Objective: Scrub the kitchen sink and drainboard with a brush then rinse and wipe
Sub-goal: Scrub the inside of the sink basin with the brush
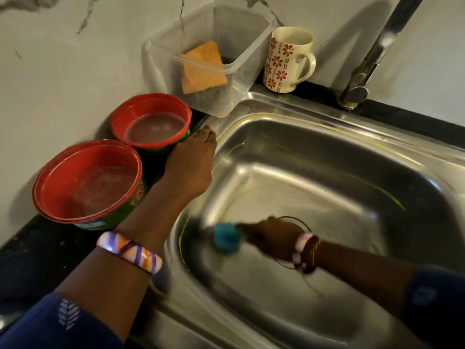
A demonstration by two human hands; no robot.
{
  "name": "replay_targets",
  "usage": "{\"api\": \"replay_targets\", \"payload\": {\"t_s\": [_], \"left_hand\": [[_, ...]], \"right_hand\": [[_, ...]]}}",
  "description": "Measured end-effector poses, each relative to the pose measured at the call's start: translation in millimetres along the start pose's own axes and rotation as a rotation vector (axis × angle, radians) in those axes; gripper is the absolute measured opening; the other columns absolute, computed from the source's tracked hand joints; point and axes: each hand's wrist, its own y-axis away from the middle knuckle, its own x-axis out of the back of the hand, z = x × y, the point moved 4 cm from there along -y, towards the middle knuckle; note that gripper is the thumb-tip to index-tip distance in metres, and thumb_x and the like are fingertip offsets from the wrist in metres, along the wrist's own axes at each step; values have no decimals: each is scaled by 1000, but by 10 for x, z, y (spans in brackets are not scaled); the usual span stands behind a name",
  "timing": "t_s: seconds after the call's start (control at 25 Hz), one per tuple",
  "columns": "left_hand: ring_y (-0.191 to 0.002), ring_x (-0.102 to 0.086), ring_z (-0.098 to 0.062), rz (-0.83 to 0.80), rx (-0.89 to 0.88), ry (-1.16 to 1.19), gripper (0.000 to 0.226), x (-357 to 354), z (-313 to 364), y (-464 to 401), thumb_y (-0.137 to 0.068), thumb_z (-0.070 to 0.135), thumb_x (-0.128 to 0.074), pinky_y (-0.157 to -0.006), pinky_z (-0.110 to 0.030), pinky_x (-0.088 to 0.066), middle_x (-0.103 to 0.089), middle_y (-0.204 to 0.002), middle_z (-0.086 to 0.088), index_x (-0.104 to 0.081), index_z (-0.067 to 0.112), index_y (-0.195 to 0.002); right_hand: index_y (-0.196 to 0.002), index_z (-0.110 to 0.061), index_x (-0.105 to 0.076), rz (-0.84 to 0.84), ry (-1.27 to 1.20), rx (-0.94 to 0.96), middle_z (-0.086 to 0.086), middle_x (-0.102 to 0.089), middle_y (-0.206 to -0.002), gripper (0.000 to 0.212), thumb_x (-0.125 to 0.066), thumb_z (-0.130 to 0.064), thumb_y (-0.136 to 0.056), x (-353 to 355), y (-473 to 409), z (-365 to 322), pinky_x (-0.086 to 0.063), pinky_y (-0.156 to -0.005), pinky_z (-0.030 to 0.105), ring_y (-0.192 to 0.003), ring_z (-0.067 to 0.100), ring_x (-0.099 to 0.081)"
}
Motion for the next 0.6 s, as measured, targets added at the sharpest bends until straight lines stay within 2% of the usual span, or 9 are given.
{"api": "replay_targets", "payload": {"t_s": [0.12,0.2,0.28,0.36,0.44,0.48,0.6], "left_hand": [[-141,-24,-22,-18,-5,-4,67,13,4,2,-88,6,-51,-111,-26,-22,-19,-154,-10,-18,3,-146],[-142,-21,-21,-19,-5,3,69,18,11,6,-87,6,-53,-112,-25,-21,-17,-155,-10,-17,3,-146],[-142,-19,-20,-10,-7,11,68,19,1,5,-88,5,-51,-112,-24,-19,-17,-155,-10,-17,3,-147],[-143,-18,-20,-4,-8,18,67,7,-11,2,-89,4,-49,-112,-24,-18,-15,-156,-10,-16,4,-147],[-143,-18,-20,1,-6,20,67,-6,-8,1,-89,4,-50,-112,-24,-19,-15,-156,-9,-16,4,-147],[-143,-18,-20,3,-9,20,67,-7,-6,5,-89,4,-50,-112,-24,-19,-16,-156,-9,-16,4,-147],[-143,-16,-20,-6,-16,16,67,6,3,10,-89,4,-49,-113,-23,-15,-14,-156,-10,-16,4,-147]], "right_hand": [[-134,-21,-49,191,73,-322,13,-57,-130,40,-44,-27,-95,470,-524,635,-41,-98,33,-119,32,-53],[-126,-20,-56,225,74,-444,14,-60,-126,36,-46,-28,-92,562,-714,725,-44,-95,34,-116,34,-55],[-124,-15,-57,173,7,-344,15,-61,-122,35,-45,-25,-93,341,-693,444,-45,-94,33,-114,34,-56],[-128,-14,-54,56,-101,-161,15,-61,-123,36,-42,-23,-95,4,-381,0,-44,-97,34,-115,33,-56],[-137,-18,-45,-105,-176,12,13,-59,-127,40,-41,-25,-98,-221,57,-368,-43,-99,33,-117,29,-56],[-140,-23,-40,-140,-148,14,11,-58,-129,42,-39,-29,-98,-236,186,-391,-43,-98,34,-118,28,-55],[-141,-30,-37,19,84,-53,6,-55,-133,43,-38,-33,-98,44,1,70,-41,-99,34,-123,27,-51]]}}
